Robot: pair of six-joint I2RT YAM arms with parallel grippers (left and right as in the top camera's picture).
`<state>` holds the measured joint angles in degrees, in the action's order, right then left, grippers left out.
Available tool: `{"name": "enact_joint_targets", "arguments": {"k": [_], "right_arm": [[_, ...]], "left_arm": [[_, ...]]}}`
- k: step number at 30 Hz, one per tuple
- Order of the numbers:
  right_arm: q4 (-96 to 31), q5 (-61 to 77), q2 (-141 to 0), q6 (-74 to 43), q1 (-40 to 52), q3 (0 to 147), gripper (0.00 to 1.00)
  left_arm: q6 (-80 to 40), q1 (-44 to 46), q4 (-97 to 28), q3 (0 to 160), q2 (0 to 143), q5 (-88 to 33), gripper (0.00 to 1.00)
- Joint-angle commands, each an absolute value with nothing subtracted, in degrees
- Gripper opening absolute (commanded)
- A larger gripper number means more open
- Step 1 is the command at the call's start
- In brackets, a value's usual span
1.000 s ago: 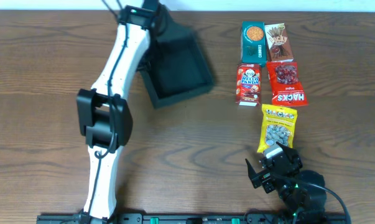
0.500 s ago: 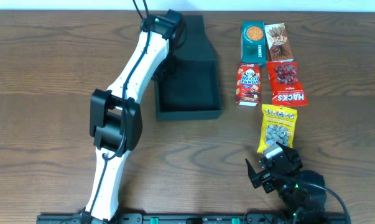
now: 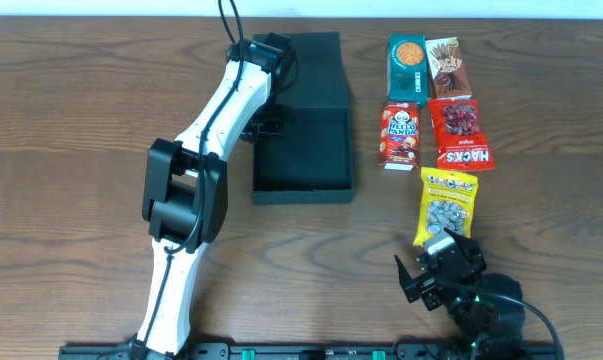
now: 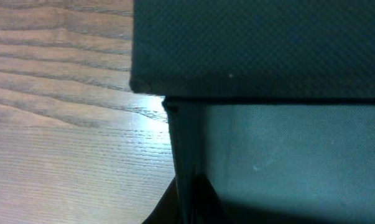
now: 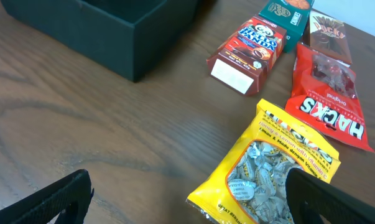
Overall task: Pack container
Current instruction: 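Push the black box with the left gripper, rotating it toward center, then lift the left gripper off the box and retract it upward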
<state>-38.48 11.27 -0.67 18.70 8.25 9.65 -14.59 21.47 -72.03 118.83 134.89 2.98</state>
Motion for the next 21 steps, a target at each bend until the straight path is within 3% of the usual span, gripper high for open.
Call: {"name": "enact_joint_targets", "arguments": {"k": [1,11,13,14,21], "right_arm": [[-38.6,10.9,-0.3,19.3,8.2,9.3,0.99],[-38.6,10.9,-0.3,19.4,8.2,9.3,0.99],[-38.6,10.9,-0.3,19.3,8.2,9.3,0.99],[-38.6,10.9,-0.3,19.3,8.2,9.3,0.99],[-38.6,10.9,-0.3,19.3,8.2,9.3,0.99]], "left_arm": [[-11.5,21.7,-72.2,117.5,135.2,3.2,0.06],[-9.5,21.7,-71.4,117.5,135.2,3.4,0.06],[-10.9,21.8,-71.8,117.5,135.2,3.4,0.26],[-12.2,21.8,-72.0,117.5,135.2,3.4,0.3],[-16.3,21.8,-71.1,119.5,133.6,-2.0,0.31]]}}
